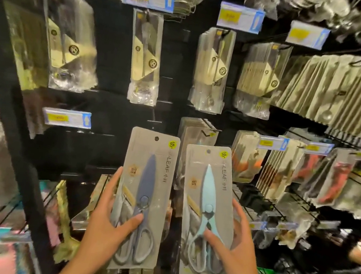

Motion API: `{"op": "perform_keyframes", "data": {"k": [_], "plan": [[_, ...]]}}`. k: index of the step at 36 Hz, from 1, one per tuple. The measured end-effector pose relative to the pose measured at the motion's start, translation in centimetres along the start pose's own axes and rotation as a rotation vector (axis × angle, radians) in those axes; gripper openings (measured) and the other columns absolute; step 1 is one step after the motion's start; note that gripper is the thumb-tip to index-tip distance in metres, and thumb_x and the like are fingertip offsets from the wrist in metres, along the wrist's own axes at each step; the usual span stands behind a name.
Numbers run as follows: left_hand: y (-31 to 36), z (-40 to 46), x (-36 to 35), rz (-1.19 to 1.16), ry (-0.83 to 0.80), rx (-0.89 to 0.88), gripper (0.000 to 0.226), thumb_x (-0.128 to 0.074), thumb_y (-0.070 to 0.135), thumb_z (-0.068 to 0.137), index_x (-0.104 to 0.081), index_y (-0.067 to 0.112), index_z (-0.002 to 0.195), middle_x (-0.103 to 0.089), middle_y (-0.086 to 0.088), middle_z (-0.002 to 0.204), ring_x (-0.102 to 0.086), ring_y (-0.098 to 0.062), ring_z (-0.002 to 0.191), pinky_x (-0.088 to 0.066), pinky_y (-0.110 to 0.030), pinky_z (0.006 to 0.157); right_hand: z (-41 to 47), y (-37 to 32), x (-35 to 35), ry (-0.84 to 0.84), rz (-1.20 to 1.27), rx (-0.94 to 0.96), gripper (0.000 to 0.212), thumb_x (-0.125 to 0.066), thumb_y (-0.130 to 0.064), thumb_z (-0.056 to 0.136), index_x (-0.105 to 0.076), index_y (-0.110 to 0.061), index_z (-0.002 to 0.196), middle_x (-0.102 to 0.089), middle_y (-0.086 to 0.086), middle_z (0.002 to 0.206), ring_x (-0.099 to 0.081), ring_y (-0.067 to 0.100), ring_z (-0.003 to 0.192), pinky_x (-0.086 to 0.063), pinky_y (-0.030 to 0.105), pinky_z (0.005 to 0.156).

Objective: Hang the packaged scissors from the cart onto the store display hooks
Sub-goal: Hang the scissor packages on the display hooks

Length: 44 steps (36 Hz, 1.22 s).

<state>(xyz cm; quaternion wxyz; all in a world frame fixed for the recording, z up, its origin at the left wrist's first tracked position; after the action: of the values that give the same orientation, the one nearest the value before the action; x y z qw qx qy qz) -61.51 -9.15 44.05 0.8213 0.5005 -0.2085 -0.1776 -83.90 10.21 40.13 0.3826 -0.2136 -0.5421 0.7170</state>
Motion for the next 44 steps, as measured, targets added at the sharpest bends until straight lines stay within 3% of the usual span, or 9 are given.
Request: {"op": "perform_keyframes", "data": {"k": [6, 13, 16, 21, 25, 30, 37, 41, 44], "plan": [[0.1, 2.5, -1.8, 0.008, 0.033, 0.022, 0.100, -0.084, 0.023, 0.077, -0.025, 0.062, 0.148, -0.038, 0.030, 0.153, -0.045, -0.008, 0.140, -0.044, -0.052, 0.112, 5.0, 1.5, 0.2, -0.045, 0.033, 0.006, 0.089, -0.087, -0.028, 0.075, -0.036, -0.055, 0.142, -0.054, -0.022, 0.140, -0.061, 0.001, 0.119, -0.057, 0.018, 0.083], [0.6, 4.9, -4.3, 0.052, 0.067, 0.001, 0.099, -0.083, 0.025, 0.076, -0.025, 0.059, 0.149, -0.034, 0.039, 0.151, -0.042, -0.002, 0.141, -0.042, -0.051, 0.114, 9.3, 2.9, 0.8, -0.075, 0.053, -0.004, 0.090, -0.085, -0.023, 0.078, -0.033, -0.048, 0.147, -0.059, -0.043, 0.117, -0.063, -0.003, 0.113, -0.055, 0.018, 0.082], [0.9, 5.5, -5.1, 0.073, 0.082, -0.018, 0.100, -0.083, 0.024, 0.076, -0.025, 0.057, 0.150, -0.035, 0.044, 0.147, -0.041, 0.010, 0.136, -0.041, -0.044, 0.115, 10.4, 3.5, 0.7, -0.100, 0.080, -0.013, 0.089, -0.084, -0.021, 0.079, -0.033, -0.048, 0.147, -0.058, -0.044, 0.118, -0.063, -0.004, 0.113, -0.056, 0.018, 0.083], [0.5, 6.1, -5.5, 0.056, 0.096, -0.005, 0.100, -0.084, 0.024, 0.075, -0.026, 0.061, 0.148, -0.040, 0.037, 0.149, -0.049, -0.007, 0.137, -0.046, -0.050, 0.110, 11.6, 4.9, 0.3, -0.134, 0.105, -0.026, 0.089, -0.085, -0.024, 0.079, -0.034, -0.050, 0.147, -0.053, -0.042, 0.130, -0.058, -0.003, 0.122, -0.055, 0.023, 0.093], [0.8, 6.5, -6.0, 0.082, 0.108, -0.030, 0.100, -0.083, 0.026, 0.074, -0.026, 0.058, 0.149, -0.037, 0.046, 0.143, -0.046, 0.009, 0.133, -0.044, -0.038, 0.111, 12.1, 5.7, 0.1, -0.141, 0.089, -0.015, 0.090, -0.083, -0.026, 0.081, -0.031, -0.053, 0.148, -0.051, -0.040, 0.135, -0.057, -0.003, 0.123, -0.055, 0.030, 0.097], [0.5, 7.2, -6.0, 0.078, 0.112, -0.016, 0.101, -0.084, 0.026, 0.074, -0.025, 0.060, 0.149, -0.041, 0.035, 0.149, -0.049, -0.003, 0.135, -0.046, -0.044, 0.111, 13.2, 6.5, -0.5, -0.150, 0.051, 0.001, 0.091, -0.079, -0.024, 0.086, -0.024, -0.055, 0.151, -0.041, -0.050, 0.136, -0.052, -0.012, 0.124, -0.053, 0.023, 0.098], [-0.1, 7.8, -5.5, 0.077, 0.125, -0.058, 0.102, -0.083, 0.019, 0.075, -0.025, 0.055, 0.151, -0.036, 0.046, 0.144, -0.044, 0.015, 0.131, -0.047, -0.004, 0.091, 15.1, 7.6, -2.1, -0.111, -0.027, 0.041, 0.091, -0.072, -0.027, 0.091, -0.012, -0.058, 0.152, -0.034, -0.061, 0.128, -0.046, -0.026, 0.117, -0.046, 0.004, 0.090], [0.1, 8.3, -5.2, 0.050, 0.148, -0.070, 0.102, -0.082, 0.014, 0.076, -0.025, 0.051, 0.153, -0.036, 0.045, 0.145, -0.043, 0.018, 0.130, -0.044, 0.000, 0.089, 16.5, 8.0, -3.4, -0.087, -0.069, 0.037, 0.091, -0.071, -0.030, 0.093, -0.009, -0.061, 0.151, -0.041, -0.035, 0.145, -0.051, -0.016, 0.120, -0.047, 0.004, 0.087], [0.2, 8.6, -5.0, 0.034, 0.155, -0.078, 0.103, -0.082, 0.012, 0.076, -0.025, 0.051, 0.153, -0.038, 0.045, 0.145, -0.049, 0.010, 0.130, -0.049, -0.008, 0.093, 17.3, 8.4, -4.2, -0.062, -0.117, 0.029, 0.090, -0.069, -0.032, 0.094, -0.006, -0.062, 0.151, -0.045, -0.017, 0.152, -0.055, 0.002, 0.127, -0.054, 0.025, 0.098]]}}
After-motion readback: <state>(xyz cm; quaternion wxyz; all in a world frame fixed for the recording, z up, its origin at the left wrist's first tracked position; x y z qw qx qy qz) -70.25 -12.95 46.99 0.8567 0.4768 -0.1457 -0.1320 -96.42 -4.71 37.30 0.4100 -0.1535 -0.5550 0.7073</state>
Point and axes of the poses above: each hand's wrist, its own z-axis towards the middle knuckle, its own x-axis out of the back of the hand, y = z × x, the point moved 6 cm from there along z, towards the middle knuckle
